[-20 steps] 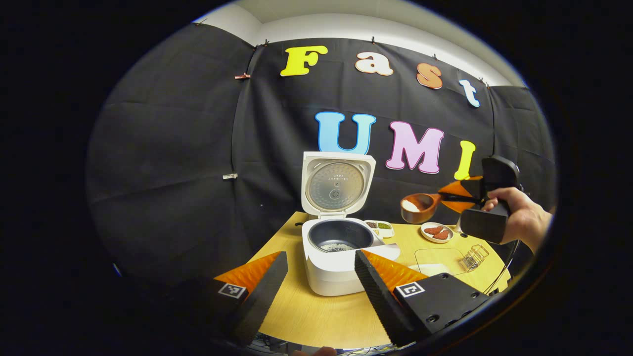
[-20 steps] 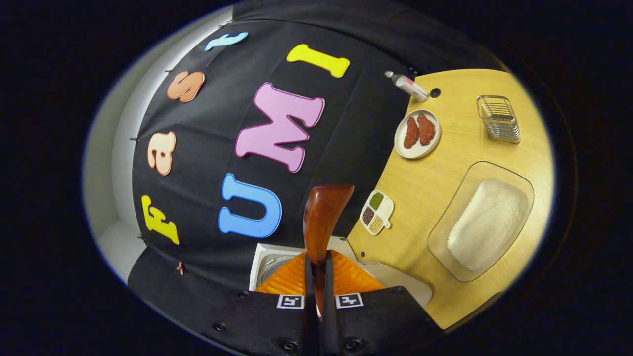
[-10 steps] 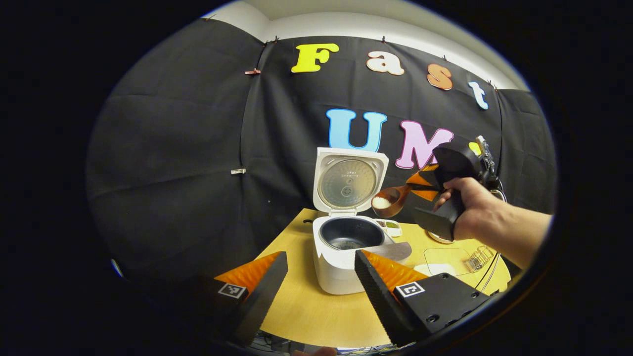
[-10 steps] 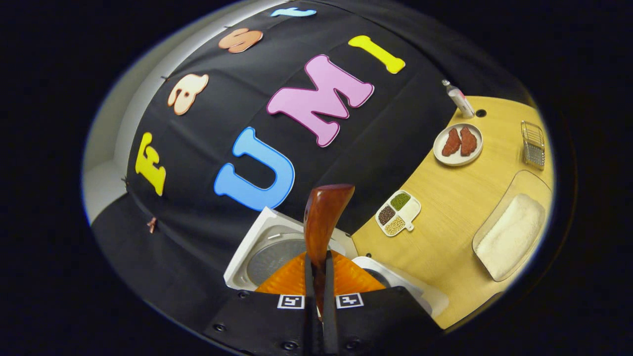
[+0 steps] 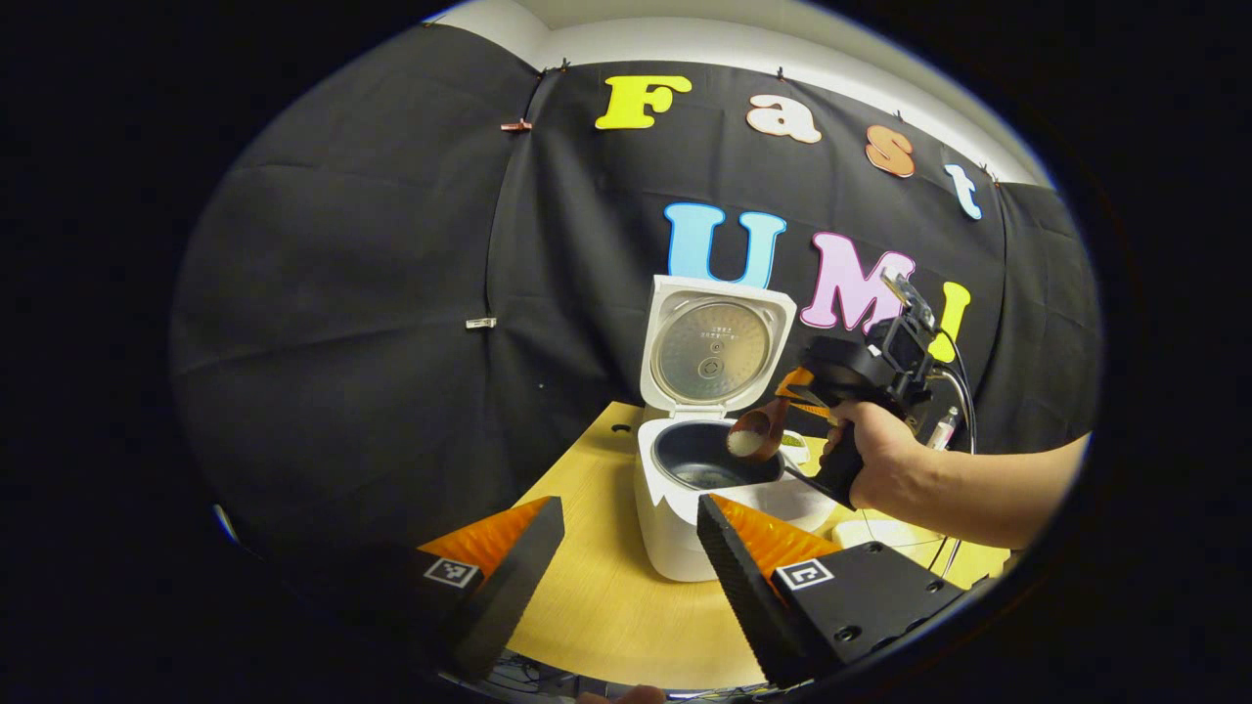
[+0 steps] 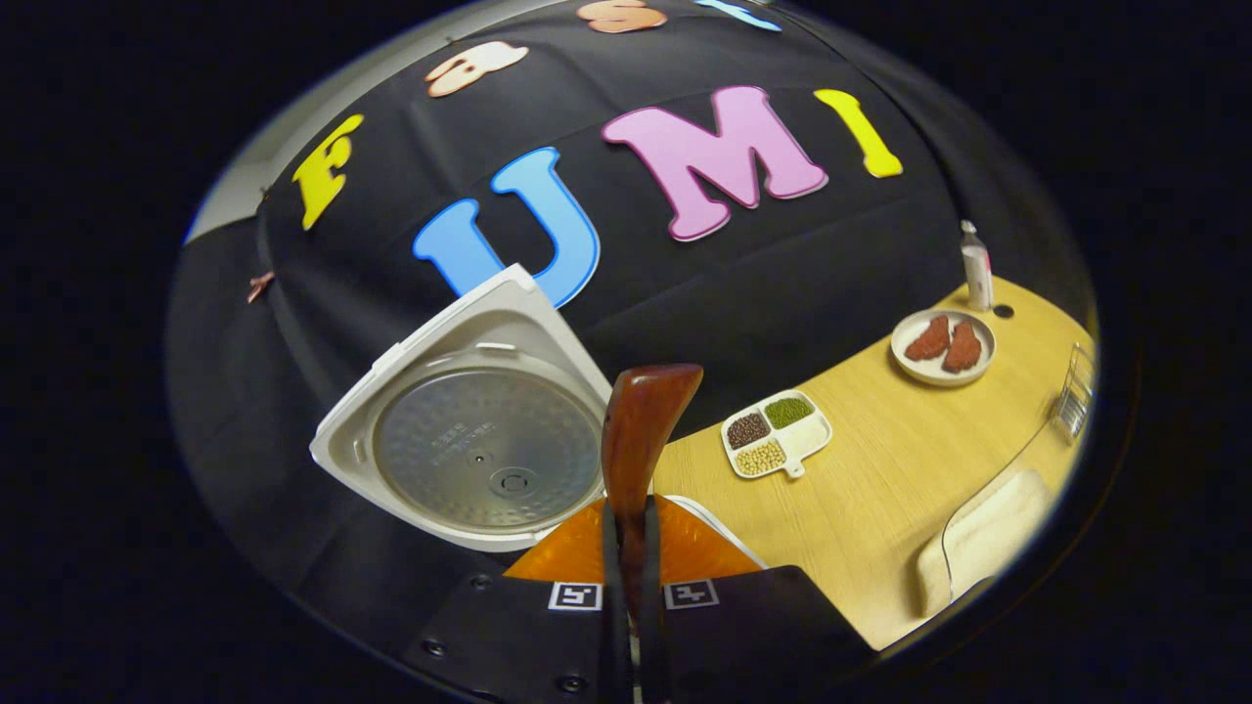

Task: Close the left gripper, press the button to open the rice cooker; take a wooden spoon from the chopstick holder with the right hand, scoop a spoonful of rice and pour it into the rice cooker, then put the wooden spoon back into the chopstick holder.

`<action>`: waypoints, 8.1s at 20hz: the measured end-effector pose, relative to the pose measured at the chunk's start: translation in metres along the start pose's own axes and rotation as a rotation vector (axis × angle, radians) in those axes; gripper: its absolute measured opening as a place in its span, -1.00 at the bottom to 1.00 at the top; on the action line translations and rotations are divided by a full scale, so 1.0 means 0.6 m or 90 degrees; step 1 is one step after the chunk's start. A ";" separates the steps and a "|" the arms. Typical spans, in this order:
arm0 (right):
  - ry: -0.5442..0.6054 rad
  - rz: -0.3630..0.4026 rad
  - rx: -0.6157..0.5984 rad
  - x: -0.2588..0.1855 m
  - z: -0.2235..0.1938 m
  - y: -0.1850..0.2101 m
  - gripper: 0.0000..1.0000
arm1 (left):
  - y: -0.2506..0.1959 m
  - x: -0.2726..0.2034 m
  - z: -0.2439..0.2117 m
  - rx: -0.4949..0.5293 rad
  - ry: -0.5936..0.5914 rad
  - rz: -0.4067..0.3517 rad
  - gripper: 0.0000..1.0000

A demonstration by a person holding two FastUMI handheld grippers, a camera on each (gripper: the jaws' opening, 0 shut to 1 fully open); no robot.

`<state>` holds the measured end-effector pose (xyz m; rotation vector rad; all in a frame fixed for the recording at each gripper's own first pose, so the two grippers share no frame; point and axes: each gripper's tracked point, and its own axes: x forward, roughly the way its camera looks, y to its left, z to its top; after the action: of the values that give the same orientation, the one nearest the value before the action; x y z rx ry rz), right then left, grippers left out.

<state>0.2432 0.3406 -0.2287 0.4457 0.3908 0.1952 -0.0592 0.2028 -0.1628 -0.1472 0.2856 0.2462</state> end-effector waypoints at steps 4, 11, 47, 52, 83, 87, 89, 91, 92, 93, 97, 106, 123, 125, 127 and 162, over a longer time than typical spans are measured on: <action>-0.005 0.029 -0.133 0.013 -0.014 0.035 -0.84 | 0.004 0.006 -0.010 -0.008 0.010 0.004 0.89; -0.039 0.093 -0.359 0.000 -0.026 0.092 -0.84 | 0.021 0.004 -0.018 -0.014 0.013 0.016 0.89; -0.047 0.111 0.197 -0.198 0.204 -0.142 -0.83 | -0.143 -0.052 0.023 0.037 -0.023 -0.049 0.89; -0.120 0.061 0.158 -0.293 0.290 -0.309 -0.84 | -0.204 -0.050 0.044 0.033 -0.045 -0.072 0.89; 0.058 -0.134 0.074 -0.241 0.120 -0.925 -0.75 | -0.413 -0.066 0.095 0.087 -0.075 -0.002 0.90; 0.049 -0.133 0.103 -0.262 0.140 -0.932 -0.02 | -0.405 -0.059 0.142 0.107 -0.105 -0.010 0.90; 0.029 -0.147 0.106 -0.290 0.162 -0.935 0.64 | -0.402 -0.049 0.165 0.109 -0.120 -0.021 0.89; 0.012 -0.185 0.081 -0.326 0.178 -0.949 0.82 | -0.401 -0.032 0.188 0.097 -0.130 -0.040 0.89; -0.003 -0.202 0.065 -0.349 0.195 -0.951 0.93 | -0.396 -0.024 0.200 0.092 -0.136 -0.047 0.90; -0.017 -0.213 0.046 -0.372 0.211 -0.949 0.94 | -0.393 -0.014 0.217 0.086 -0.146 -0.054 0.90; -0.056 -0.244 -0.056 -0.459 0.263 -0.907 0.97 | -0.383 0.033 0.299 0.074 -0.197 -0.096 0.90; -0.155 -0.256 -0.116 -0.594 0.338 -0.747 0.97 | -0.293 0.206 0.523 0.045 -0.379 -0.086 0.89; -0.215 -0.343 -0.201 -0.721 0.348 -0.648 0.96 | -0.267 0.577 0.380 0.061 -0.111 -0.028 0.90; -0.222 -0.341 -0.205 -0.732 0.351 -0.639 0.97 | -0.271 0.570 0.375 0.068 -0.113 -0.017 0.97; -0.221 -0.339 -0.209 -0.742 0.352 -0.634 0.97 | -0.273 0.555 0.363 0.094 -0.113 -0.002 0.97; -0.182 -0.228 -0.210 -0.715 0.370 -0.622 0.96 | -0.261 0.355 -0.087 0.059 0.109 0.099 1.00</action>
<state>-0.0187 -0.1886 -0.0750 0.0701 0.1471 -0.1509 0.1659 0.0897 -0.2585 -0.0538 0.4788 0.3744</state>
